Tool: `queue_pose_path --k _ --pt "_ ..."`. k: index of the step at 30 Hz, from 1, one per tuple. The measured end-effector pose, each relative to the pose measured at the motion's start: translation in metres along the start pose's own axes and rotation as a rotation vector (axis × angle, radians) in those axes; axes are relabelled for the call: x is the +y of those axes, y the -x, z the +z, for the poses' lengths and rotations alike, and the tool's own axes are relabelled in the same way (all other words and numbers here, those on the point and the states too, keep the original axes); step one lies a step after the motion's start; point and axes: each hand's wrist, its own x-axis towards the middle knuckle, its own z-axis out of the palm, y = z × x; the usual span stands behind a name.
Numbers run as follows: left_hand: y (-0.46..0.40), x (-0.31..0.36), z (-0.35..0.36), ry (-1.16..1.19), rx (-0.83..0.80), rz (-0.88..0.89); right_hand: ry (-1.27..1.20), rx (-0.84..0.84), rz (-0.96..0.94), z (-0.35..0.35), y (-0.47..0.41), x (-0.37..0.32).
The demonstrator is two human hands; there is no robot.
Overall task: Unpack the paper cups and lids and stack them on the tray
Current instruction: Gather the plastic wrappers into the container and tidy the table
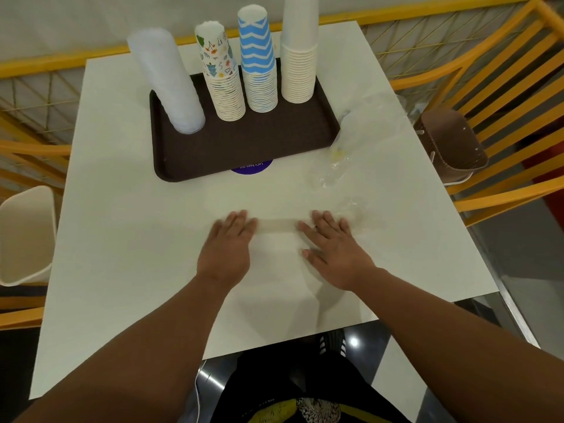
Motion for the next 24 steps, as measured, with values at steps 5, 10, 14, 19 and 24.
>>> queue_pose_path --k 5,10,14,19,24 --pt "0.006 -0.013 -0.010 0.023 0.151 -0.018 0.065 0.019 0.011 -0.002 0.000 -0.005" --pt "0.011 0.013 -0.048 0.147 0.286 0.057 0.151 0.017 0.114 0.005 -0.005 -0.027" --pt "0.003 0.058 -0.081 0.434 0.317 0.173 0.221 -0.034 0.106 0.011 0.000 -0.021" --pt "-0.012 0.075 -0.079 0.939 0.189 -0.194 0.222 -0.032 0.061 0.012 0.002 -0.015" --pt "-0.006 0.074 -0.044 0.974 0.043 -0.227 0.204 -0.038 0.053 0.012 0.002 -0.015"
